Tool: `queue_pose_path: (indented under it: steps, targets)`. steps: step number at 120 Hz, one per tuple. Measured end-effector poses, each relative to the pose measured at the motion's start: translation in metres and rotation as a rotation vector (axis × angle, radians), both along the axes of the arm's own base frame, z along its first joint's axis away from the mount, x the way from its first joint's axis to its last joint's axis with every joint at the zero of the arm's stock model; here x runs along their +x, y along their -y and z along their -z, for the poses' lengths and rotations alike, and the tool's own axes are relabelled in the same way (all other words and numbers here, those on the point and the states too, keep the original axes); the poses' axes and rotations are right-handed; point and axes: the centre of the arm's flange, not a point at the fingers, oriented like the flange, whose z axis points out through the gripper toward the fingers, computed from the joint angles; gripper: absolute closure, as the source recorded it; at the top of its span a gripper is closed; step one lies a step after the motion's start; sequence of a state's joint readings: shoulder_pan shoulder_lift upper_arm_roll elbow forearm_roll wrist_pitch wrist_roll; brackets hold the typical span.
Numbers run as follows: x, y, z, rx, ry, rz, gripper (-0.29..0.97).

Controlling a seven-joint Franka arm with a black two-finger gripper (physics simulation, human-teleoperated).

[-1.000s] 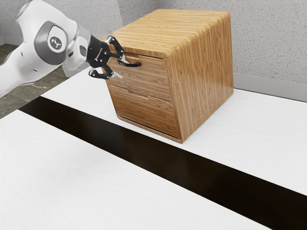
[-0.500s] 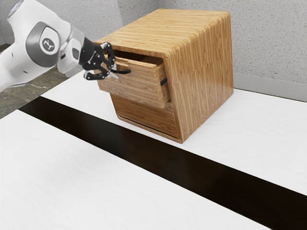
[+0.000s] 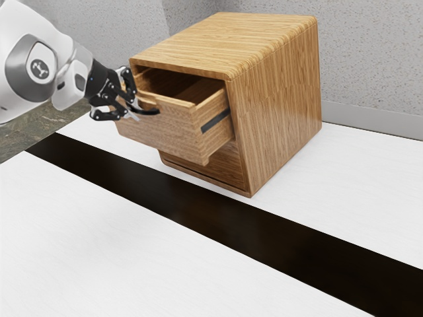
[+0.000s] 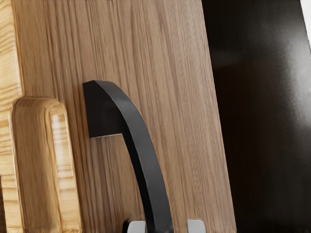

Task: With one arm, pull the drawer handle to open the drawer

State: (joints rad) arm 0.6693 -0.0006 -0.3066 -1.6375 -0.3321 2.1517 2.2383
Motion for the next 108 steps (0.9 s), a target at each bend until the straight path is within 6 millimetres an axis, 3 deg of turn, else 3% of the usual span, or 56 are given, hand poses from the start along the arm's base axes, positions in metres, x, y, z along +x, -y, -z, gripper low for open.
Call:
queue_pose_path:
  steps: [57,95,108]
  targets:
    - [-0.044,0.009,-0.011,0.047,0.033,-0.069,0.73]
    - [-0.051,0.002,0.008,0.026,0.015,-0.094,0.79]
    - [-0.058,0.004,0.010,0.032,0.007,-0.098,0.76]
